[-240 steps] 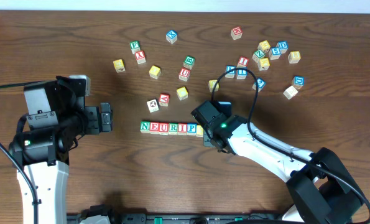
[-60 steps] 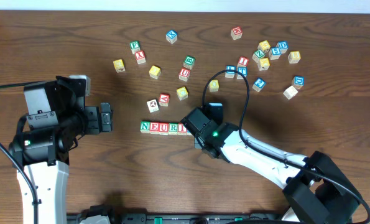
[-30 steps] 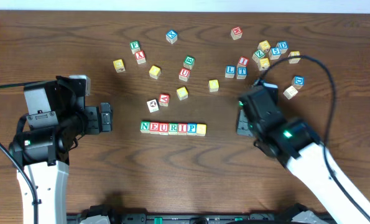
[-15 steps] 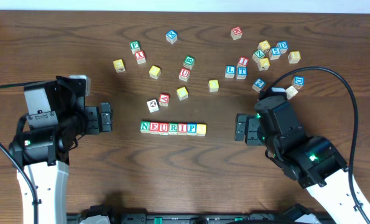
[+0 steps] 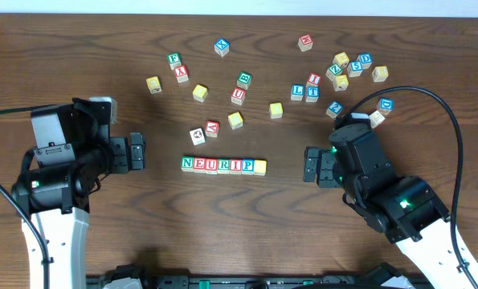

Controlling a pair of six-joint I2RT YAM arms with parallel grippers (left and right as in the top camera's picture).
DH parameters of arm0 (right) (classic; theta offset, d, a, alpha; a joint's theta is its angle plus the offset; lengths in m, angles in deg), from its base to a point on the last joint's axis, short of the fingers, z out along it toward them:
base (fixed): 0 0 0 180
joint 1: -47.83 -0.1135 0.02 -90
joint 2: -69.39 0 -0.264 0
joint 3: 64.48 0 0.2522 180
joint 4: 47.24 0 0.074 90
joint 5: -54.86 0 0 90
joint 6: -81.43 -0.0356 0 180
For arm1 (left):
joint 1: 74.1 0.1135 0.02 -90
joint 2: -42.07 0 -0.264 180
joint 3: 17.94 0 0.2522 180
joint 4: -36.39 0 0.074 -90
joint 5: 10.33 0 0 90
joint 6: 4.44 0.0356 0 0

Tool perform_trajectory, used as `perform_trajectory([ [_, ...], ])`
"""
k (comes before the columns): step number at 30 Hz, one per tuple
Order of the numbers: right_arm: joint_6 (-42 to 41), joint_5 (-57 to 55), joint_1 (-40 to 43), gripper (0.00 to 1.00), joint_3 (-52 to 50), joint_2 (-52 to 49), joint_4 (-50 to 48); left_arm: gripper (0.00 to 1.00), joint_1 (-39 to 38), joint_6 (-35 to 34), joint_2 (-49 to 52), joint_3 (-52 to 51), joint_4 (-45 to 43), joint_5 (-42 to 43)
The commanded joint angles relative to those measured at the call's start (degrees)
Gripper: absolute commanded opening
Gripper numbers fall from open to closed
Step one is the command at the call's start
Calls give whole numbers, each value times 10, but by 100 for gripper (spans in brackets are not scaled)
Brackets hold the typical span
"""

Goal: Spell out NEURIPS

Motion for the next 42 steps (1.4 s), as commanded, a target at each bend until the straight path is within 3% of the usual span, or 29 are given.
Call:
perform_trajectory([
  [1, 9, -3, 2, 99, 7, 5, 1, 99, 2, 9, 0, 8, 0, -2],
  [19, 9, -3, 2, 99, 7, 5, 1, 99, 1, 9, -11, 8, 0, -2],
  [29, 9, -3, 2, 99, 7, 5, 1, 99, -5, 9, -120, 8, 2, -2],
  [37, 10, -3, 2, 99, 7, 5, 1, 99, -99, 9, -216, -26, -17, -4],
  [42, 9, -3, 2, 99, 7, 5, 1, 99, -163, 9, -311, -121, -123, -3],
])
